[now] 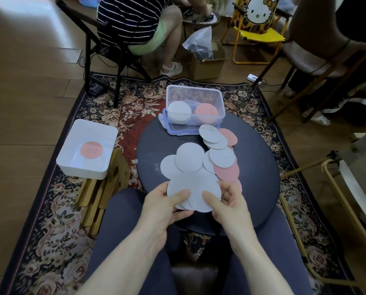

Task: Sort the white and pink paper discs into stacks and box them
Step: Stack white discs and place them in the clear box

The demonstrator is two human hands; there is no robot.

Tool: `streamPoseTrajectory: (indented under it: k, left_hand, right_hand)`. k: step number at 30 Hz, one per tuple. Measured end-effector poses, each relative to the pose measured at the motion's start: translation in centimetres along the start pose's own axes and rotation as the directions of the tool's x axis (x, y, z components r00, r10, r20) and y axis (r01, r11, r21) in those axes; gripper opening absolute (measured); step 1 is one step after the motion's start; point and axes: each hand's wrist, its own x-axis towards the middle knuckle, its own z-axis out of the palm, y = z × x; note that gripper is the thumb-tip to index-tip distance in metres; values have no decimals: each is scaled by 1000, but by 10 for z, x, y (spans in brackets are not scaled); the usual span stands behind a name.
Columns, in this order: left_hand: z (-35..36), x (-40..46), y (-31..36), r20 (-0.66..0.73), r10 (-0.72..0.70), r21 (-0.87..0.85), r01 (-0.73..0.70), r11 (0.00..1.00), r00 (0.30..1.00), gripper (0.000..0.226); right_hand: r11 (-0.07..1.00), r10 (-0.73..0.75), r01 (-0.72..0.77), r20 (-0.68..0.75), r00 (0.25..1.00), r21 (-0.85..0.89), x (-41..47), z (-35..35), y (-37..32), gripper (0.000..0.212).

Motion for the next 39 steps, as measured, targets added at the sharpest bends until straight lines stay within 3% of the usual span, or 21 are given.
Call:
streamPoseTrajectory:
  k: [2,4,7,9,11,13,15,17,19,21,24,31,36,39]
  left_hand:
    - [1,1,0,45,34,65,-37,997,998,18]
    - [4,0,-1,98,148,230,-167,959,984,20]
    - [4,0,-7,251,382,613,-452,648,889,21]
    - [4,-1,-11,341,410,667,-525,529,846,23]
    - [3,-2,-14,402,425,712,-569,412,811,22]
    - [0,-1,-15,458,462,729,-618,294,760,19]
    - [-3,1,-12,505,513,716,-669,201,694,19]
    - [-7,4,-9,515,559,706,-692,153,650,21]
    - [-10,8,-9,500,569,708,-686,166,653,19]
    - [-12,13,-13,502,558,721,-676,152,661,20]
    - [-17,22,-23,562,562,768,-635,-83,606,30]
    - [-18,24,-24,549,535,793,-603,-89,642,44]
    - [-26,24,-12,543,552,834,-481,-271,632,46]
    - [-28,25,-6,540,515,811,-575,-108,665,37]
  right_hand:
    - [999,-21,24,55,998,-49,-1,-3,1,34]
    - [987,-87,99,99,991,-125,-3,-4,-1,30]
    - [947,-201,219,98,975,-236,-3,-6,-4,18]
    - [867,-245,276,129,961,-415,-2,-9,-4,16]
    - [702,-294,337,176,939,-627,-4,-10,-2,15]
    - [597,-358,378,188,915,-707,-7,-8,0,19]
    - [619,-387,388,164,907,-683,-6,-8,1,22]
    - [731,-355,365,135,925,-576,-2,-10,4,14]
    - [817,-321,341,126,939,-465,3,-11,6,12]
    - [837,-310,337,134,941,-431,5,-11,8,12]
    - [841,-304,338,148,941,-423,6,-11,10,15]
    - [859,-315,349,150,937,-375,6,-9,9,23]
    - [845,-331,371,169,928,-386,9,-6,8,24]
    - [854,-328,365,162,931,-370,11,-5,7,24]
